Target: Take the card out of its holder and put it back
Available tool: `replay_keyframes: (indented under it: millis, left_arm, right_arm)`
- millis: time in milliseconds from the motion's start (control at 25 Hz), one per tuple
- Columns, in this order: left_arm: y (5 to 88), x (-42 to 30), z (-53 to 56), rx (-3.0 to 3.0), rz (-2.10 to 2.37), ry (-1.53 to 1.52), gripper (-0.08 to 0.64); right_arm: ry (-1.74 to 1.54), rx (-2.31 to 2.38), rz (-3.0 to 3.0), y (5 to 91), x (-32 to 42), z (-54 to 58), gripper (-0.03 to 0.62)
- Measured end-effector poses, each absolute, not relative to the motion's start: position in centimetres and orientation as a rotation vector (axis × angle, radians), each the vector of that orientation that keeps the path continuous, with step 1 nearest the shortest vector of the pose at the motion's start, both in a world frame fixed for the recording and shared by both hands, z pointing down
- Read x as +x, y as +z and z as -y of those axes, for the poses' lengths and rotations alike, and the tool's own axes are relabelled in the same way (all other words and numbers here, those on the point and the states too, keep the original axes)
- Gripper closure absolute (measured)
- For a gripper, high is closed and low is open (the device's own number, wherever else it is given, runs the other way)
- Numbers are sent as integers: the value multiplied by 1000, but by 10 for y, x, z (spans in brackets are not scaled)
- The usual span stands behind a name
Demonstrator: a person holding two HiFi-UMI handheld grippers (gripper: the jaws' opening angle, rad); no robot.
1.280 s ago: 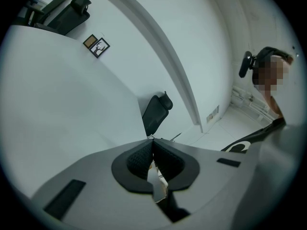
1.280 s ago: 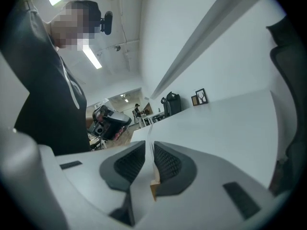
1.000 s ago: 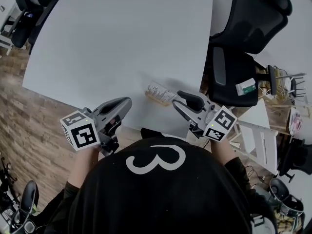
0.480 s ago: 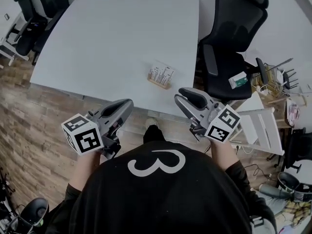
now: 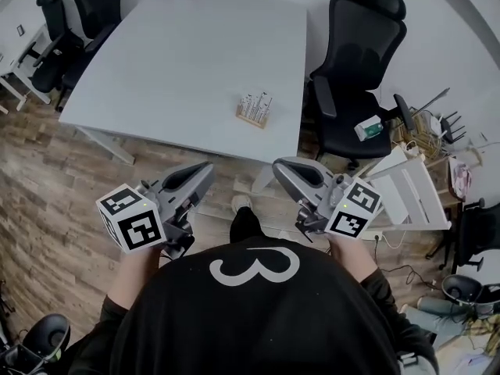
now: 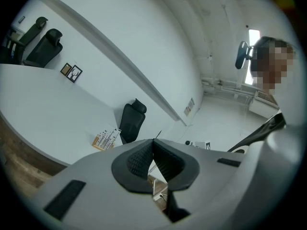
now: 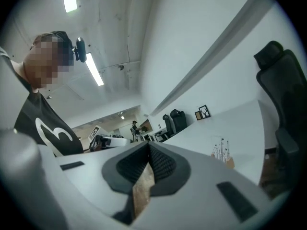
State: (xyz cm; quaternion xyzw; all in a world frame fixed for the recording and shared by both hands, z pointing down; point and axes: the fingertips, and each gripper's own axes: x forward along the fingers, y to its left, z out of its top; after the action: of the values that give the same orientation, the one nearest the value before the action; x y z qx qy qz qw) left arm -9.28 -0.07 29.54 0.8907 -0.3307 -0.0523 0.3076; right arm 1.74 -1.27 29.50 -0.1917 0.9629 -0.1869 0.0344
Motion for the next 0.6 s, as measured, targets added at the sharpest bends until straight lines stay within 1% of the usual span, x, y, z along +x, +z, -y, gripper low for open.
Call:
replay_keyframes:
  millis: [240,600]
  left_arm:
    - [294,-86,-28,2363,846,-125,546]
    - [289,-77,-59,2397,814,-115,546]
  right_arm:
    - [-645,-608,-2893,296,24,-20,583]
    - [-639,-659,-2864,297,30,-53,584]
